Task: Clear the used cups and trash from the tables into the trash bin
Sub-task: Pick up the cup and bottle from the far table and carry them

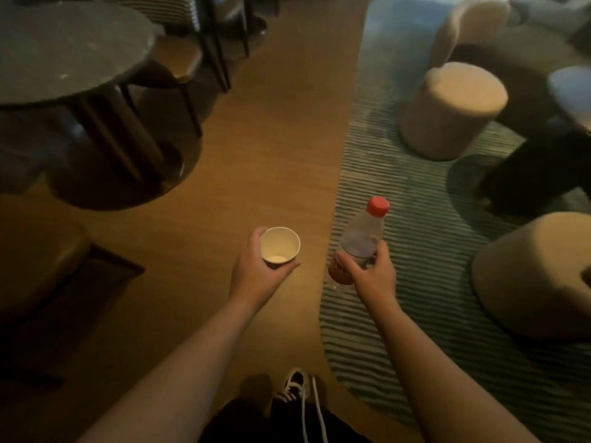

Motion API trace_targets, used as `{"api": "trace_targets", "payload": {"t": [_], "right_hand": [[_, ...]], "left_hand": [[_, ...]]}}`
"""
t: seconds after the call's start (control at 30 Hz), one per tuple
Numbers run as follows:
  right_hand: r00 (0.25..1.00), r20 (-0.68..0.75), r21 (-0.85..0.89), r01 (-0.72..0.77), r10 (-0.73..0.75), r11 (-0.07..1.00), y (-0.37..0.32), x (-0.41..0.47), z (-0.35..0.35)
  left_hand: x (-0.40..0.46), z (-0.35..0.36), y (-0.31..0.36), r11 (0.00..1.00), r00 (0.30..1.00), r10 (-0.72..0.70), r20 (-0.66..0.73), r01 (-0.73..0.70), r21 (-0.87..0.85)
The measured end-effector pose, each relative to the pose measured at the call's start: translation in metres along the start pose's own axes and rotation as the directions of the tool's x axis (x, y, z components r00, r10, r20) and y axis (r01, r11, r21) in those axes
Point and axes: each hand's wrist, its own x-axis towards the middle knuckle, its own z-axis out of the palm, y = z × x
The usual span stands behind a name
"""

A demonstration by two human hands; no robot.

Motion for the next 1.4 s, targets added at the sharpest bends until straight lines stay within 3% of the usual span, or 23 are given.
{"api": "trace_targets", "payload": {"t": [0.3,0.6,0.9,1.13,1.4], "right_hand": [[0.992,-0.128,-0.011,-0.010,0.008,1.000,-0.022,0.176,0.018],[0.989,-0.146,-0.061,-0.011,0.002,0.998,-0.094,0.449,0.108],[0.980,-0.197,-0.098,-0.035,0.016,0.995,-0.179,0.678,0.137],[0.978,-0.205,-0.083,-0.042,0.024,0.996,-0.194,0.878,0.142],[0.986,-0.161,-0.056,-0.060,0.050,0.997,-0.259,1.142,0.120]], "left_hand": [[0.191,0.063,0.018,1.000,0.994,0.030,0.102,-0.030,-0.003],[0.487,0.100,0.015,0.997,0.985,0.033,0.170,-0.043,0.056],[0.737,0.140,0.064,0.996,0.980,0.062,0.191,-0.073,0.048],[0.926,0.232,0.107,0.992,0.968,0.129,0.214,-0.126,-0.027],[1.172,0.335,0.212,0.981,0.952,0.191,0.237,-0.193,-0.018]]}}
